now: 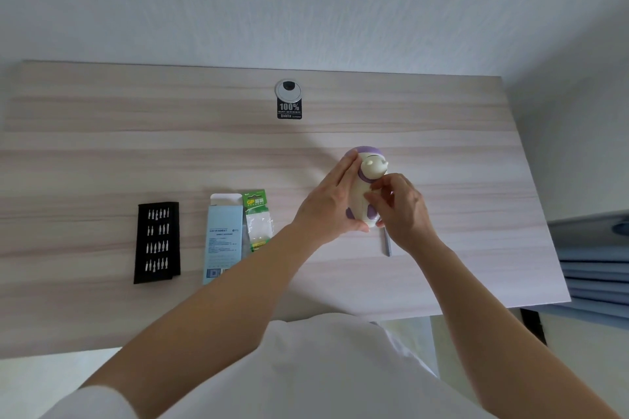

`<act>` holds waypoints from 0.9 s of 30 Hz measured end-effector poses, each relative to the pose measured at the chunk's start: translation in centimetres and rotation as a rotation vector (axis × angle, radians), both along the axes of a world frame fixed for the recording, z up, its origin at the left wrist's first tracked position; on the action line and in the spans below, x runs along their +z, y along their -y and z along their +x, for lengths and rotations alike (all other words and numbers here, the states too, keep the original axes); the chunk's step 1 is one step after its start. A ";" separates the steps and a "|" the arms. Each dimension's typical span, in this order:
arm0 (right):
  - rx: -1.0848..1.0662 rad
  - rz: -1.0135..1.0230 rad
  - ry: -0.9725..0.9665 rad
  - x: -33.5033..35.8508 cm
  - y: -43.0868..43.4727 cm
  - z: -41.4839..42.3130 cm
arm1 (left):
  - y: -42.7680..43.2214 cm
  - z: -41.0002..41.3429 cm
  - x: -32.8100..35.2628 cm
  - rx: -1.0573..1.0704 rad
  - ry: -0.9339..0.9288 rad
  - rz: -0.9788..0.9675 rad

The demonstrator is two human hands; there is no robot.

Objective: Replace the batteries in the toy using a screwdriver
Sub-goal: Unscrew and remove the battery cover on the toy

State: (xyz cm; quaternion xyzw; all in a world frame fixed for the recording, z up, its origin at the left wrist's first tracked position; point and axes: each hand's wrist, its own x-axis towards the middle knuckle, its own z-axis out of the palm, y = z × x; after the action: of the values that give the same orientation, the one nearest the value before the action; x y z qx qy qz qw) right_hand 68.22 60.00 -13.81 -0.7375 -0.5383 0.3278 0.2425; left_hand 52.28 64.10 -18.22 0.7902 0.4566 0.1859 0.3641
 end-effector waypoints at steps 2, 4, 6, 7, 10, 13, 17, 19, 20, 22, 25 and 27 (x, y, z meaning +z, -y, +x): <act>-0.011 -0.033 -0.031 0.4 -0.2 -0.2 | -0.1 0.0 0.1 0.000 -0.003 0.001; -0.022 -0.055 -0.040 0.7 -0.3 -0.3 | -0.1 0.0 0.1 -0.007 -0.010 0.002; -0.029 -0.064 -0.045 0.8 -0.4 -0.3 | -0.1 0.1 0.2 -0.010 -0.016 -0.006; -0.035 -0.068 -0.048 0.8 -0.3 -0.3 | -0.1 0.1 0.2 -0.011 -0.015 -0.009; -0.041 -0.068 -0.059 1.0 -0.3 -0.3 | -0.1 0.2 0.4 -0.008 -0.023 -0.011; -0.031 -0.061 -0.071 1.0 -0.2 -0.4 | -0.1 0.2 0.5 -0.007 -0.028 -0.013; -0.038 -0.037 -0.102 0.7 0.0 -0.2 | -0.1 0.2 0.4 -0.004 -0.020 -0.017; -0.044 -0.021 -0.129 0.6 0.2 -0.1 | 0.0 0.2 0.5 -0.004 -0.015 -0.016; -0.044 -0.009 -0.137 0.5 0.3 -0.1 | 0.0 0.2 0.5 -0.005 -0.013 -0.014; -0.043 0.030 -0.143 0.4 0.8 -0.2 | -0.1 0.2 0.4 -0.006 -0.015 -0.007; 0.015 0.133 -0.085 0.4 1.7 -0.4 | 0.0 0.2 0.4 0.005 -0.004 0.010; 0.041 0.187 -0.043 0.4 2.3 -0.4 | 0.1 0.3 0.4 0.009 -0.002 0.025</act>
State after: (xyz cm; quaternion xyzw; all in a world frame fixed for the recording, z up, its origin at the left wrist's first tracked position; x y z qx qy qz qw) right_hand 67.80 57.72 -13.44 -0.6934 -0.5762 0.2965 0.3151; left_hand 52.56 64.00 -17.83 0.7926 0.4584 0.1924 0.3530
